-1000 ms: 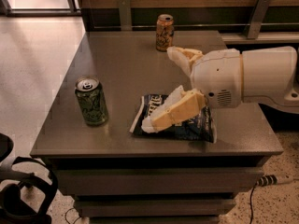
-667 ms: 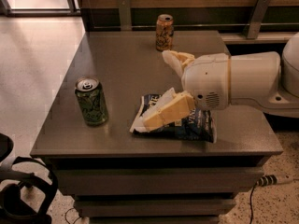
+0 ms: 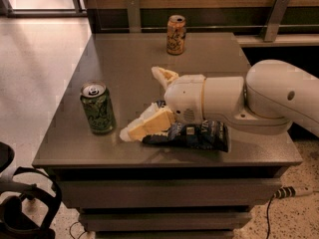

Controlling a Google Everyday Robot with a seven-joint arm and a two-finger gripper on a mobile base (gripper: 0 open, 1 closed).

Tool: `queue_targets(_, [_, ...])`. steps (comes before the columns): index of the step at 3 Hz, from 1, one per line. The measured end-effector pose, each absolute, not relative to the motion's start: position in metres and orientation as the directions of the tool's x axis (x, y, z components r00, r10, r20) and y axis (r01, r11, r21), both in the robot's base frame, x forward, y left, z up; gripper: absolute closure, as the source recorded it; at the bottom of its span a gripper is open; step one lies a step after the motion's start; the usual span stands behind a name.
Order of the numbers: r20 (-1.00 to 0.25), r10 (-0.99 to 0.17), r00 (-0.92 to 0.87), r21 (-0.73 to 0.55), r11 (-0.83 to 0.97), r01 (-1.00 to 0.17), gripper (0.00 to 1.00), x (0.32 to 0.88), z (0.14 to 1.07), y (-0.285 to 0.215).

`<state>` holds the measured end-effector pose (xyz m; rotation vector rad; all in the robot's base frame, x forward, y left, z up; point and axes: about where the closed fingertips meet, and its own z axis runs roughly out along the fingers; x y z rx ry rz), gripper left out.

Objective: Move green can near orange can

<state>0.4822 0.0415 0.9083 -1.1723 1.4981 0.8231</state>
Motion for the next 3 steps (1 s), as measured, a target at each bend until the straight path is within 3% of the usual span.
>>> queue_targets(3, [-0.985, -0.162, 0.062, -0.096, 0.208, -0.973, 0.00, 0.507, 0.899, 0.103])
